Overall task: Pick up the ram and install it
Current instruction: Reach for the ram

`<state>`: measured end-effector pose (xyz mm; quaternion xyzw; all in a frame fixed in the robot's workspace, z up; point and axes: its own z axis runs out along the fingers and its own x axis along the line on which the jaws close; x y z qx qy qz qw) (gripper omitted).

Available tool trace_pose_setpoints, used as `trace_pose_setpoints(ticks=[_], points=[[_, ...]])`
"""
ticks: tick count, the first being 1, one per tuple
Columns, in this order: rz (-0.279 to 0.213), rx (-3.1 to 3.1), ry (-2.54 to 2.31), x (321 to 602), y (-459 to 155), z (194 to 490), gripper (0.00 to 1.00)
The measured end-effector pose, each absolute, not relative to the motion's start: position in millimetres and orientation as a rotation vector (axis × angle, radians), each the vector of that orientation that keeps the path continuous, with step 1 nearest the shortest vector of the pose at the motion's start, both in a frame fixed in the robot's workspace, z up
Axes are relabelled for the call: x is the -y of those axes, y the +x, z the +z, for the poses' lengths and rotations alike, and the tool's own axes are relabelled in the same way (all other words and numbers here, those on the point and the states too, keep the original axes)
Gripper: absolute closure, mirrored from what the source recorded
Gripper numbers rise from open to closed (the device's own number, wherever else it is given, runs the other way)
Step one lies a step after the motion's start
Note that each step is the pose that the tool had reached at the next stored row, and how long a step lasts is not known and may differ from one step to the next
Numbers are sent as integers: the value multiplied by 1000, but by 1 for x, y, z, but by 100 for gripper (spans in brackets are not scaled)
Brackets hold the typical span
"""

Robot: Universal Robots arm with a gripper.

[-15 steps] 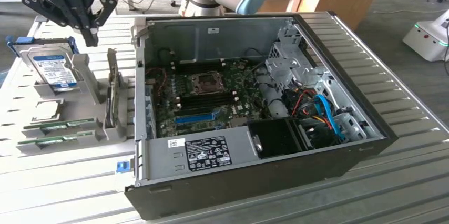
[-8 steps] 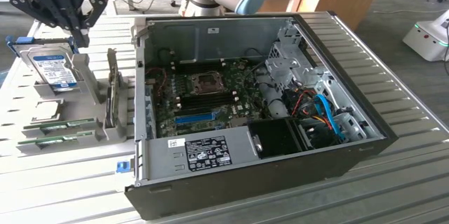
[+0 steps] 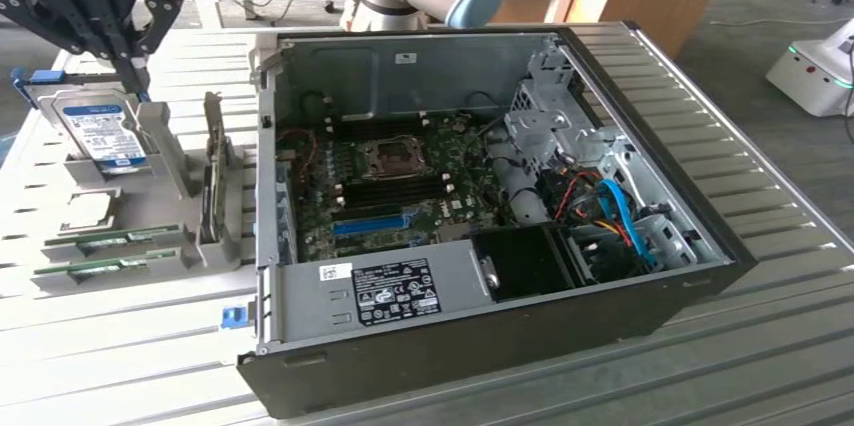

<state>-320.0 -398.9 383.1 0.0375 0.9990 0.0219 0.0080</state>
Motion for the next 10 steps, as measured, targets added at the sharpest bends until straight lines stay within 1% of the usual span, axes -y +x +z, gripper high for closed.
trace_pose_setpoints(ticks=[10], points=[[68,-3126,118,399,-340,382,89]])
